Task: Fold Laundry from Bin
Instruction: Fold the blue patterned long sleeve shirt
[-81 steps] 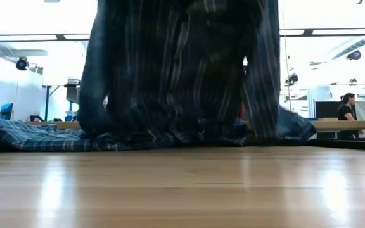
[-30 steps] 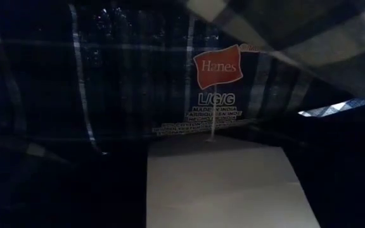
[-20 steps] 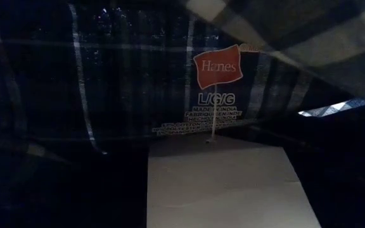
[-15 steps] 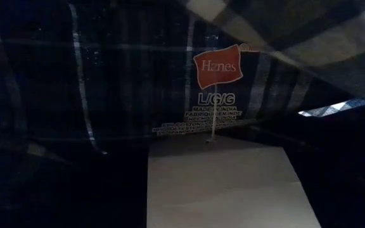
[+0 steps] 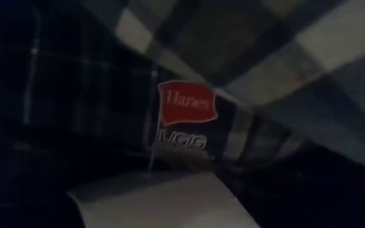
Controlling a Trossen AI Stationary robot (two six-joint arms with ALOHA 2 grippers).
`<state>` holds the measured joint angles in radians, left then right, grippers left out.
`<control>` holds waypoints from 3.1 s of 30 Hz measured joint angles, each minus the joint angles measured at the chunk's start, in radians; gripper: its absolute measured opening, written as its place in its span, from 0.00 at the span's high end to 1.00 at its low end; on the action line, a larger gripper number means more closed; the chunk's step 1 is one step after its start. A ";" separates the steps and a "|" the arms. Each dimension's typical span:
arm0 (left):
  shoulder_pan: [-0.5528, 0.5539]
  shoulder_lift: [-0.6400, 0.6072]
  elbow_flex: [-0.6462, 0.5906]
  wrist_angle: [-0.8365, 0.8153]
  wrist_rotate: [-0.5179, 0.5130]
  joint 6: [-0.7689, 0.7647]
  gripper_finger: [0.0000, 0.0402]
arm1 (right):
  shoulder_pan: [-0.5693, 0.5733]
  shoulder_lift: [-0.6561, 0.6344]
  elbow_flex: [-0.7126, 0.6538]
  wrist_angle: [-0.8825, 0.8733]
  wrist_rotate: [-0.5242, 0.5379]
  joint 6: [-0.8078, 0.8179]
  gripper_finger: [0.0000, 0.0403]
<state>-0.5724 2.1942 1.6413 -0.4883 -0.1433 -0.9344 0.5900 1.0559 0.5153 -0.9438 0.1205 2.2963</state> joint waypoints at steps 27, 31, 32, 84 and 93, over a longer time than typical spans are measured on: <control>-0.011 -0.282 -0.536 0.257 -0.080 -0.147 0.49 | -0.383 0.316 0.848 0.207 0.539 -1.066 0.98; -0.024 -0.292 -0.538 0.260 -0.066 -0.110 0.49 | -0.529 0.532 1.045 0.359 0.394 -1.327 0.98; -0.028 -0.304 -0.535 0.250 -0.055 -0.098 0.49 | -0.561 0.592 1.091 0.356 0.361 -1.356 0.98; 0.154 -0.711 -0.585 0.312 -0.257 0.186 0.49 | -0.715 0.310 0.169 0.383 -0.044 -1.092 0.75; 0.184 -0.710 -0.562 0.308 -0.196 0.226 0.49 | -0.774 0.233 0.441 0.400 0.060 -1.395 0.98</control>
<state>-0.3882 1.4841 1.0794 -0.1802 -0.3397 -0.7086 -0.1840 1.2889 0.9566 -0.5440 0.1804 0.9014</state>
